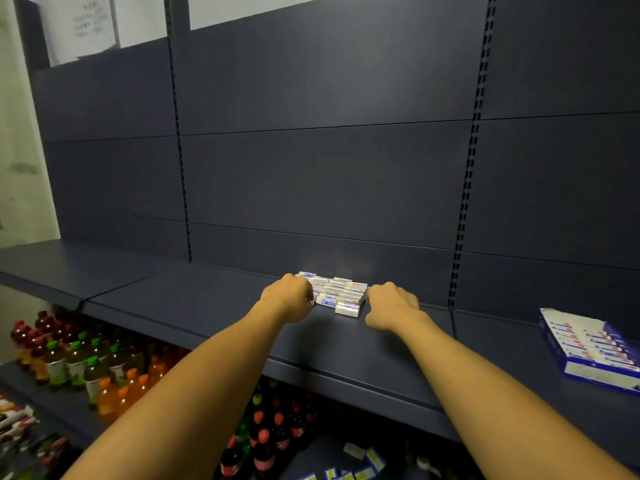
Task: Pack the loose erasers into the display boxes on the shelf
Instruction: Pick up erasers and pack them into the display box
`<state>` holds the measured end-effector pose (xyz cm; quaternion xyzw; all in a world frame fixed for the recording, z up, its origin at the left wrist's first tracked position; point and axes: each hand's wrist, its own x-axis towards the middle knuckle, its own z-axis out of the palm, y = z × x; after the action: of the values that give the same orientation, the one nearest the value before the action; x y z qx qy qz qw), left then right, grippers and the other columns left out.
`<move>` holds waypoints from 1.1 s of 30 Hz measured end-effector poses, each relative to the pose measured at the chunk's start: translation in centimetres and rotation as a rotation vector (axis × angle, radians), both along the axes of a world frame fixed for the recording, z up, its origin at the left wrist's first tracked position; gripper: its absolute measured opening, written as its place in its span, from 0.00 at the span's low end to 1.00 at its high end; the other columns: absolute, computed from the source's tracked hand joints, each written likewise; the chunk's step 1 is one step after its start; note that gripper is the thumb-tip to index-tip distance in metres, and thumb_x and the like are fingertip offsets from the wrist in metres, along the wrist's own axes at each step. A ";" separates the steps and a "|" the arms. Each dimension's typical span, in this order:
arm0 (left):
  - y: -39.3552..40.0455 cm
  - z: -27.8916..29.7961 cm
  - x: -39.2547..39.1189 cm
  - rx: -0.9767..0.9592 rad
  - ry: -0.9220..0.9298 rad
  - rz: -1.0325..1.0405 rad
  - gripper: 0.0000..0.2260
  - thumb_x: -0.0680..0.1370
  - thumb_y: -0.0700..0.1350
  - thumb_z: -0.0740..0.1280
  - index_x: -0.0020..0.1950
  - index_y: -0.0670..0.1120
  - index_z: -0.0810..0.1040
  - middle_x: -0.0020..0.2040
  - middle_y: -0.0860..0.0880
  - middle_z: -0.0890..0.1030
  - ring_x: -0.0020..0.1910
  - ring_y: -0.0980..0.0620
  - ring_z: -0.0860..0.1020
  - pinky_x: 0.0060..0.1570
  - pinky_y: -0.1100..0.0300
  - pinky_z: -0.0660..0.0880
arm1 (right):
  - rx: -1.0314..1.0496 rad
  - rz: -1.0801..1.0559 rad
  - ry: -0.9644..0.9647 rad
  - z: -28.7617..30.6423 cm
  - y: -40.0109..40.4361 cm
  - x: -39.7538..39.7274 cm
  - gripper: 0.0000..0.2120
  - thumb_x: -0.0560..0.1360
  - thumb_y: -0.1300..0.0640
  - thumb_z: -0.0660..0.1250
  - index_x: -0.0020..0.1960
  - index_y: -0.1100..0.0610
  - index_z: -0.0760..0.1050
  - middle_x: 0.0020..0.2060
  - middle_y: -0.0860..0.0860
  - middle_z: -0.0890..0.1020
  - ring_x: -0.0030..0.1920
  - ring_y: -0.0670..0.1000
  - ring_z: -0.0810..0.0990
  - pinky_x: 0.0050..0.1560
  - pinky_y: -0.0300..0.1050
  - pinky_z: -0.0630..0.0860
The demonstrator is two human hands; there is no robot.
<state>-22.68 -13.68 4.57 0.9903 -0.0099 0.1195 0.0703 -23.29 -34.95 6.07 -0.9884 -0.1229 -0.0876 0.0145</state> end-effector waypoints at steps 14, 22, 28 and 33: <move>5.8 -1.6 7.3 0.046 0.083 -0.051 0.13 0.78 0.42 0.65 0.61 0.50 0.82 0.62 0.47 0.80 0.54 0.45 0.80 0.54 0.48 0.81 | 0.113 -0.097 0.049 -1.9 4.4 8.8 0.15 0.73 0.60 0.65 0.60 0.53 0.77 0.56 0.53 0.79 0.54 0.56 0.80 0.48 0.46 0.75; 4.0 -1.5 11.6 -0.038 0.022 -0.236 0.11 0.79 0.44 0.66 0.59 0.51 0.83 0.58 0.49 0.83 0.52 0.47 0.81 0.51 0.52 0.80 | 0.470 -0.115 -0.016 -3.7 4.1 12.5 0.18 0.73 0.62 0.62 0.56 0.46 0.80 0.50 0.47 0.81 0.51 0.54 0.80 0.47 0.44 0.75; 1.8 -3.0 14.0 0.067 -0.017 -0.387 0.09 0.79 0.48 0.69 0.58 0.53 0.83 0.59 0.51 0.81 0.59 0.47 0.79 0.50 0.56 0.75 | 0.862 -0.190 -0.150 -6.0 1.6 12.8 0.19 0.69 0.67 0.62 0.45 0.45 0.80 0.40 0.47 0.84 0.44 0.50 0.82 0.49 0.45 0.80; 2.7 -3.7 15.4 0.117 -0.057 -0.435 0.08 0.77 0.47 0.72 0.55 0.53 0.82 0.57 0.54 0.81 0.59 0.50 0.77 0.44 0.58 0.70 | 0.981 -0.231 -0.250 -7.1 1.0 12.9 0.21 0.67 0.71 0.61 0.48 0.48 0.81 0.39 0.48 0.82 0.40 0.49 0.81 0.45 0.43 0.79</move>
<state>-7.25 -11.01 0.87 0.9635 -0.2320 0.1287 0.0367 -10.41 -33.98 -1.03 -0.8545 0.0416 -0.2531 0.4517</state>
